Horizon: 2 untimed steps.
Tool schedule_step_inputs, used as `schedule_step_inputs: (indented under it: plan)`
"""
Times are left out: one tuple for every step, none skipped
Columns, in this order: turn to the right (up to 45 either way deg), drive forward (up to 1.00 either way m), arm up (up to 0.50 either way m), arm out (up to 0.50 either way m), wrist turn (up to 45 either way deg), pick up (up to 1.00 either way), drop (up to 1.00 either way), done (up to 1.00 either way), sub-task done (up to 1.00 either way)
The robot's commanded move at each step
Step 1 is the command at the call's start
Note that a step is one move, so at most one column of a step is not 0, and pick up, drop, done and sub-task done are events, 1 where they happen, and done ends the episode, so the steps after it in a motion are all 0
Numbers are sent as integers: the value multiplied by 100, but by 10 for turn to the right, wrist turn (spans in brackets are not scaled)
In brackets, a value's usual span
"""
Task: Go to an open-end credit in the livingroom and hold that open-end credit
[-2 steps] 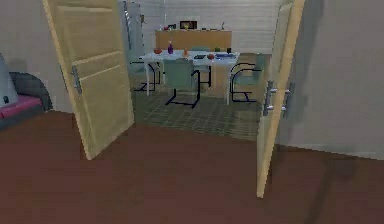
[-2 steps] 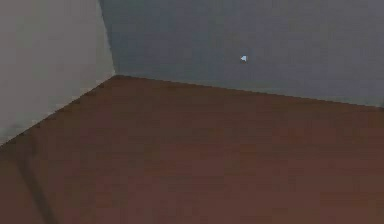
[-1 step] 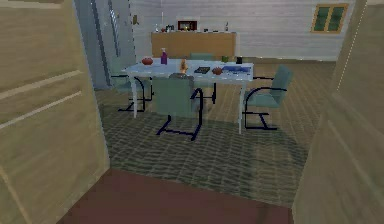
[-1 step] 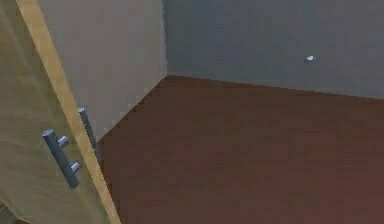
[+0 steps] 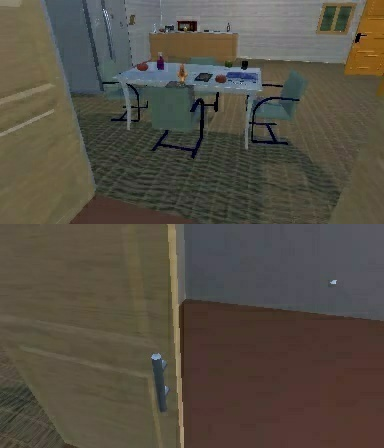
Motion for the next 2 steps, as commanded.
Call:
schedule_step_inputs:
  plan:
    - [150, 0, 0, 0, 0, 0, 0, 0, 0]
    - [0, 40, 0, 0, 0, 0, 0, 0, 0]
